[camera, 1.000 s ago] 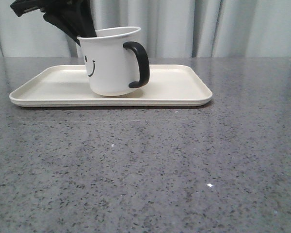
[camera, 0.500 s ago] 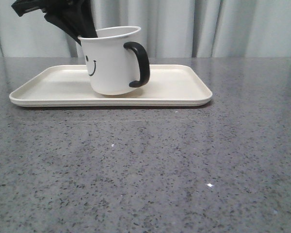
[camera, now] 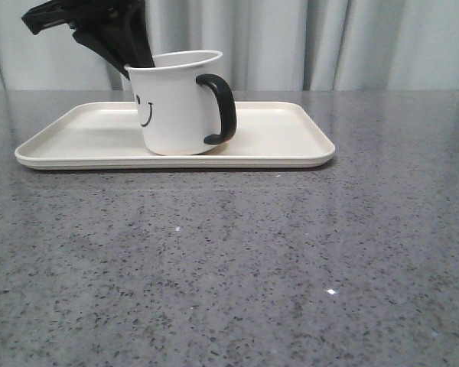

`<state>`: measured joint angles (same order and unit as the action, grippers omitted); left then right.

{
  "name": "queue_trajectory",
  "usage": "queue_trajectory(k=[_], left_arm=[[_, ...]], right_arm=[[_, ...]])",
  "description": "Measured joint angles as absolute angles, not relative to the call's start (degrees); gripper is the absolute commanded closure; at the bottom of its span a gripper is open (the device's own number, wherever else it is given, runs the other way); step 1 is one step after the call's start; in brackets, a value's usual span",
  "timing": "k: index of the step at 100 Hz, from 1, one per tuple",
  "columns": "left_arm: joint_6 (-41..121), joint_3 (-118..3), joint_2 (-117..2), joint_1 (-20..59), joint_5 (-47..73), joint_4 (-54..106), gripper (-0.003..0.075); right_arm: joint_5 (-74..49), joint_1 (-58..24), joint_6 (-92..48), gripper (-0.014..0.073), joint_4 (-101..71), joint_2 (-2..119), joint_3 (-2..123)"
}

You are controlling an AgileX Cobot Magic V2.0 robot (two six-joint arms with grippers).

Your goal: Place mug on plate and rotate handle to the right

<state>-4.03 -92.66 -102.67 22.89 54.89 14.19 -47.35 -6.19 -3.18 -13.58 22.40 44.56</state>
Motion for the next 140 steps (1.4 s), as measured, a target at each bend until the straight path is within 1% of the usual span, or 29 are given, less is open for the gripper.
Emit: queue_trajectory(k=[18, 25, 34, 43, 47, 48, 50, 55, 63, 70, 111, 128, 140], left_arm=[[-4.0, -92.7, -102.7, 22.9, 54.9, 14.2, 0.0735], [-4.0, -92.7, -102.7, 22.9, 54.9, 14.2, 0.0708], [-4.0, -92.7, -102.7, 22.9, 54.9, 14.2, 0.0635], [-4.0, -92.7, -102.8, 22.9, 55.3, 14.3, 0.0533], [-4.0, -92.7, -102.9, 22.9, 55.4, 14.3, 0.0473], [-4.0, -92.7, -102.9, 22.9, 55.4, 14.3, 0.0473], [-4.0, -92.7, -102.9, 22.9, 55.4, 14.3, 0.0442], [-4.0, -92.7, -103.0, 22.9, 55.4, 14.3, 0.0395], [-4.0, -92.7, -103.0, 22.9, 55.7, 14.3, 0.0338], [-4.0, -92.7, -103.1, 22.9, 55.8, 14.3, 0.0308], [-4.0, -93.9, -102.0, 22.9, 56.2, 14.3, 0.0299], [-4.0, -93.9, -97.0, 22.9, 56.0, 11.6, 0.0300], [-4.0, -91.8, -91.1, 22.9, 53.8, 10.2, 0.0300]], right_arm=[[-47.4, -6.2, -3.2, 0.0061, -13.6, 22.4, 44.6], [-47.4, -6.2, -3.2, 0.0061, -13.6, 22.4, 44.6], [-47.4, -6.2, -3.2, 0.0061, -13.6, 22.4, 44.6], [-47.4, -6.2, -3.0, 0.0061, -13.6, 22.4, 44.6], [-47.4, -6.2, -3.0, 0.0061, -13.6, 22.4, 44.6], [-47.4, -6.2, -3.0, 0.0061, -13.6, 22.4, 44.6], [-47.4, -6.2, -3.0, 0.0061, -13.6, 22.4, 44.6], [-47.4, -6.2, -3.0, 0.0061, -13.6, 22.4, 44.6], [-47.4, -6.2, -3.0, 0.0061, -13.6, 22.4, 44.6], [-47.4, -6.2, -3.0, 0.0061, -13.6, 22.4, 44.6], [-47.4, -6.2, -3.2, 0.0061, -13.6, 22.4, 44.6], [-47.4, -6.2, -3.2, 0.0061, -13.6, 22.4, 44.6], [-47.7, -6.2, -3.2, 0.0061, -13.6, 22.4, 44.6]])
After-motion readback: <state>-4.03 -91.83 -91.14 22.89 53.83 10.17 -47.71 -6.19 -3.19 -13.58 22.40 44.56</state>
